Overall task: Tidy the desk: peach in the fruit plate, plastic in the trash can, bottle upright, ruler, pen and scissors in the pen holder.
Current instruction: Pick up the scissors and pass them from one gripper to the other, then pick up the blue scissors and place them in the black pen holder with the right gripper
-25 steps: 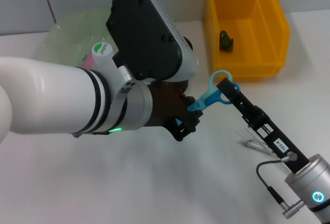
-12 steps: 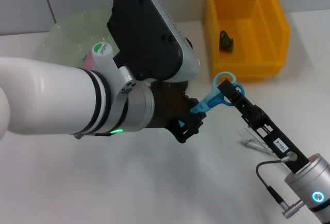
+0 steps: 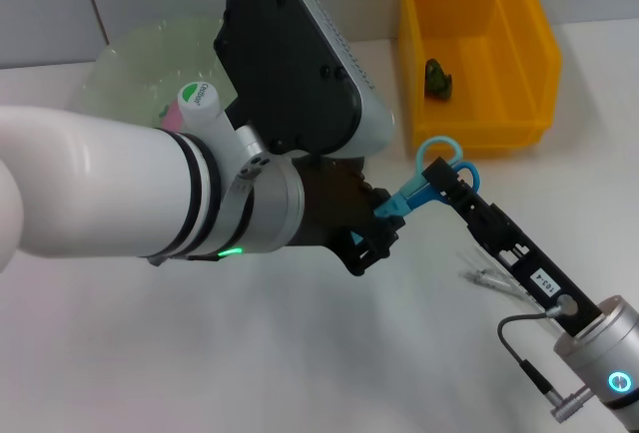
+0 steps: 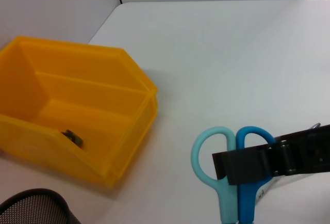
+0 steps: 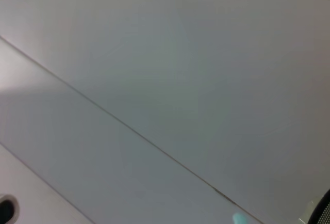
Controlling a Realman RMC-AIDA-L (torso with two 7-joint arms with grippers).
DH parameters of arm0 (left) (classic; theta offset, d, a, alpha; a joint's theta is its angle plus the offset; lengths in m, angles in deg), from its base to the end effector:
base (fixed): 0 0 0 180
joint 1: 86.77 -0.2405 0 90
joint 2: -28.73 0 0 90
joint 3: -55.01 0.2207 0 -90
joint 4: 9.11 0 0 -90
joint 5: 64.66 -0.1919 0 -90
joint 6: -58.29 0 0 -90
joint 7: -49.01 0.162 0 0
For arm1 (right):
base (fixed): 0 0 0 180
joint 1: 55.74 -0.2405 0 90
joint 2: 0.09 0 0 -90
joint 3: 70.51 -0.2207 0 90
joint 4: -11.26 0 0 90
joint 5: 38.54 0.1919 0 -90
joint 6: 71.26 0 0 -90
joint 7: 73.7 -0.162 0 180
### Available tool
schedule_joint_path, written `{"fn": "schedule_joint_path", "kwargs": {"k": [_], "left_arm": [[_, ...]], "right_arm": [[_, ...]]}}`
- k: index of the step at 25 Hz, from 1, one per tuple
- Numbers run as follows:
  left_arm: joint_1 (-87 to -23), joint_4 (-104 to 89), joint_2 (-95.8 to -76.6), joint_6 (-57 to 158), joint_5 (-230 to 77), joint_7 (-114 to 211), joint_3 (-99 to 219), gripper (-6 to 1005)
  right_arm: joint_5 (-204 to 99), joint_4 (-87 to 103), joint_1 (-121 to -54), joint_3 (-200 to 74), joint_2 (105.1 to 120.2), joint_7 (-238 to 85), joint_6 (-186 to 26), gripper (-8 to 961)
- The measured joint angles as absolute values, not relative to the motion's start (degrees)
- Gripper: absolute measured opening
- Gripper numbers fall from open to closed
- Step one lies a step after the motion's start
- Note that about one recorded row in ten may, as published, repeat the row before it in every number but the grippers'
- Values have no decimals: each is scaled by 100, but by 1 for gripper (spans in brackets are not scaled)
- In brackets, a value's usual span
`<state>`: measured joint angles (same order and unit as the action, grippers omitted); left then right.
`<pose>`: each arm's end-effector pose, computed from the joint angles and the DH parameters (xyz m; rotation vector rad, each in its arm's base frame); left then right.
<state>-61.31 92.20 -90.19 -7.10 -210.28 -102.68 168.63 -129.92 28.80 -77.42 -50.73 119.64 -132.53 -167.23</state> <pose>-0.0512 0.2698 -0.0635 -2.7447 -0.1681 0.0870 0.2133 0.2273 -0.0446 -1.7916 1.3051 1.6724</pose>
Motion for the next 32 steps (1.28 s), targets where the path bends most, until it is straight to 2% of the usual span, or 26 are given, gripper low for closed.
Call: {"fn": "schedule_joint_path", "kwargs": {"k": [4,10,16,24,25,26,27,30,32], "left_arm": [[-6128,9220,-9018,-705,-21036,-10268,16862,348],[-6146,9271,-9018,-735,-21039,-10269,16865,354],[-6201,9360,-9001,-786,-20991,-10269,16874,590],[-6665,9775,-8986,-704,-20901,-9987,16789,613],[-6925,9903,-8988,-565,-20692,-9681,16714,616],[-6925,9903,-8988,-565,-20692,-9681,16714,617],[-7535,9964,-8979,-194,-19601,-8476,16412,617],[-7808,9872,-8975,-58,-18970,-7775,16230,619],[-8421,9178,-8973,160,-17123,-5470,15879,620]], "right_arm": [[-13059,2869,-7721,-5093,11975,-13131,-16777,111],[-13043,2853,-7673,-5099,11977,-13121,-16784,106],[-13006,2816,-7590,-5158,11979,-13115,-16782,88],[-12989,2211,-7391,-5835,11950,-12910,-16767,88],[-12988,1919,-7405,-6007,11944,-12888,-16788,87],[-12988,1919,-7405,-6007,11944,-12888,-16788,87],[-12987,1744,-7450,-6083,11942,-12855,-16795,87],[-12982,1360,-7629,-6208,11937,-12679,-16798,87],[-12981,1171,-7777,-6268,11928,-12530,-16799,87]]}}
